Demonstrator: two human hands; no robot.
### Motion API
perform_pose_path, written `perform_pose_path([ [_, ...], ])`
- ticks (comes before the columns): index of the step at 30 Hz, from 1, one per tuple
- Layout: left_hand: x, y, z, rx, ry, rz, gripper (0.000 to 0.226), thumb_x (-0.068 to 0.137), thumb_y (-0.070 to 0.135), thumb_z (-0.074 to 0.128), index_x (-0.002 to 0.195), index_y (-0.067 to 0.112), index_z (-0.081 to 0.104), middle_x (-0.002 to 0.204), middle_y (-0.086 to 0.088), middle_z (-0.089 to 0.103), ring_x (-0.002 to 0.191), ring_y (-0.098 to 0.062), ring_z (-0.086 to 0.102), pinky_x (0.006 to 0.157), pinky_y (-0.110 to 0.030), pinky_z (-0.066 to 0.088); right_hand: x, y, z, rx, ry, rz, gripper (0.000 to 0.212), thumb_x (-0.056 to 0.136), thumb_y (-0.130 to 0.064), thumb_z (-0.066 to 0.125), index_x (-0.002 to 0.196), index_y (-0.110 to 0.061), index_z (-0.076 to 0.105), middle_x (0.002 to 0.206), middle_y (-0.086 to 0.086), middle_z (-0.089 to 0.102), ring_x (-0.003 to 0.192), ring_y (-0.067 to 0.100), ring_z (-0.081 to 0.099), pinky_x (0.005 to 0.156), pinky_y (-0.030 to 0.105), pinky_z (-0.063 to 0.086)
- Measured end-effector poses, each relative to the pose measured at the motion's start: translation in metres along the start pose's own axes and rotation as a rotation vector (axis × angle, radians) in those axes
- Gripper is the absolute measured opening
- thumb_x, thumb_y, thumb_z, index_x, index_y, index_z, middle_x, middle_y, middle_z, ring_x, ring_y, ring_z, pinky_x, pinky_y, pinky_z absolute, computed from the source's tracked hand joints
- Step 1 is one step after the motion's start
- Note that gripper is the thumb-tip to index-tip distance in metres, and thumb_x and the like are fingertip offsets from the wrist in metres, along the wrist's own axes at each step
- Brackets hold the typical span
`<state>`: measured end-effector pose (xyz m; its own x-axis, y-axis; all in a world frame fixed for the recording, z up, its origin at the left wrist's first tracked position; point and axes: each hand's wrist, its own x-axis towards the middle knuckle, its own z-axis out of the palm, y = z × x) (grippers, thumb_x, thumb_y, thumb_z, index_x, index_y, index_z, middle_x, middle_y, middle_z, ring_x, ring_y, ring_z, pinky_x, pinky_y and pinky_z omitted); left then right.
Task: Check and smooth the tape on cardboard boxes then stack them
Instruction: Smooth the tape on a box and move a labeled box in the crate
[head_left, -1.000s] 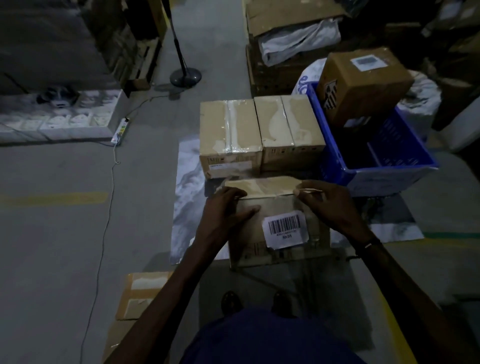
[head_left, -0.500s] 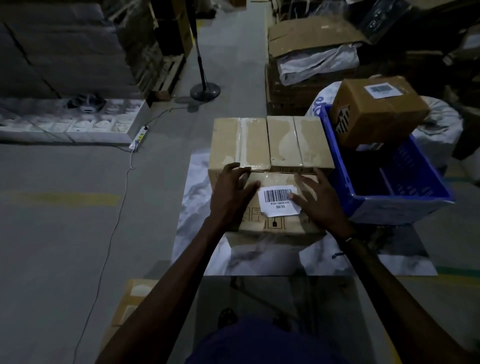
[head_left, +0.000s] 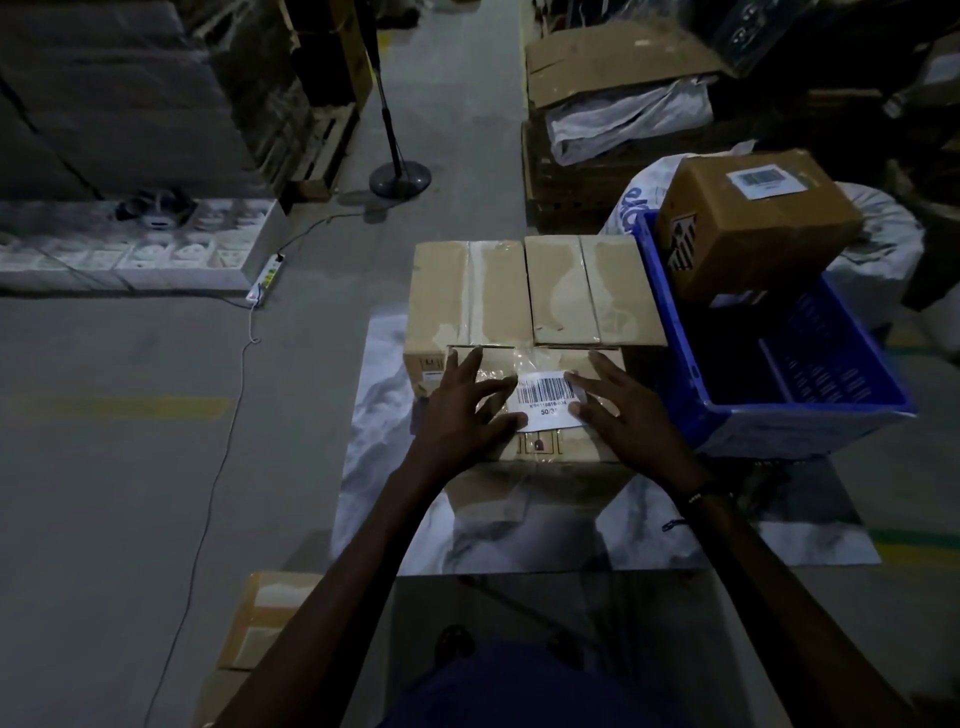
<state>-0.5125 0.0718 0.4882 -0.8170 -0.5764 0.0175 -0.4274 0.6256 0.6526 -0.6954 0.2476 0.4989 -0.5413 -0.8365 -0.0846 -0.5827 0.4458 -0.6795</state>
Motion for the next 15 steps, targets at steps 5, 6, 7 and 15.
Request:
perform_pose_path([
  [5,0.003,0.011,-0.010,0.079,-0.090,-0.015,0.059,0.087,0.052,0.074,0.140,0.031,0.061,0.169,-0.009,0.018,0.156,-0.037,0.001,0.120,-0.059,0.020,-0.002,-0.005,-0.003,0.005,-0.035,0.038,0.046,0.101,-0.039,0.060,0.146,-0.033,0.052,0.169,-0.003,0.020,0.154,0.018,0.021,0.114,0.029,0.024],
  [6,0.003,0.016,-0.012,0.132,-0.107,-0.015,0.059,0.088,0.052,0.072,0.142,0.032,0.059,0.169,-0.010,0.018,0.156,-0.038,0.003,0.119,-0.061,0.020,-0.002,-0.008,-0.003,-0.029,-0.035,0.055,0.046,0.101,-0.039,0.059,0.146,-0.034,0.052,0.169,-0.003,0.021,0.155,0.021,0.019,0.117,0.034,0.023],
  [7,0.002,0.022,-0.013,0.186,-0.125,-0.017,0.058,0.090,0.052,0.069,0.144,0.032,0.057,0.168,-0.010,0.018,0.156,-0.038,0.006,0.120,-0.063,0.020,-0.002,-0.012,-0.004,-0.091,-0.027,0.065,0.046,0.101,-0.038,0.060,0.146,-0.034,0.051,0.168,-0.002,0.022,0.155,0.024,0.015,0.120,0.039,0.021],
  [15,-0.001,0.049,0.000,0.359,-0.094,-0.010,0.046,0.092,0.026,0.070,0.136,0.018,0.059,0.153,-0.014,0.041,0.142,-0.037,0.034,0.107,-0.054,0.043,-0.010,-0.045,0.013,-0.306,0.008,-0.050,0.038,0.101,-0.015,0.056,0.137,-0.023,0.063,0.155,0.008,0.047,0.143,0.025,0.041,0.116,0.034,0.032],
])
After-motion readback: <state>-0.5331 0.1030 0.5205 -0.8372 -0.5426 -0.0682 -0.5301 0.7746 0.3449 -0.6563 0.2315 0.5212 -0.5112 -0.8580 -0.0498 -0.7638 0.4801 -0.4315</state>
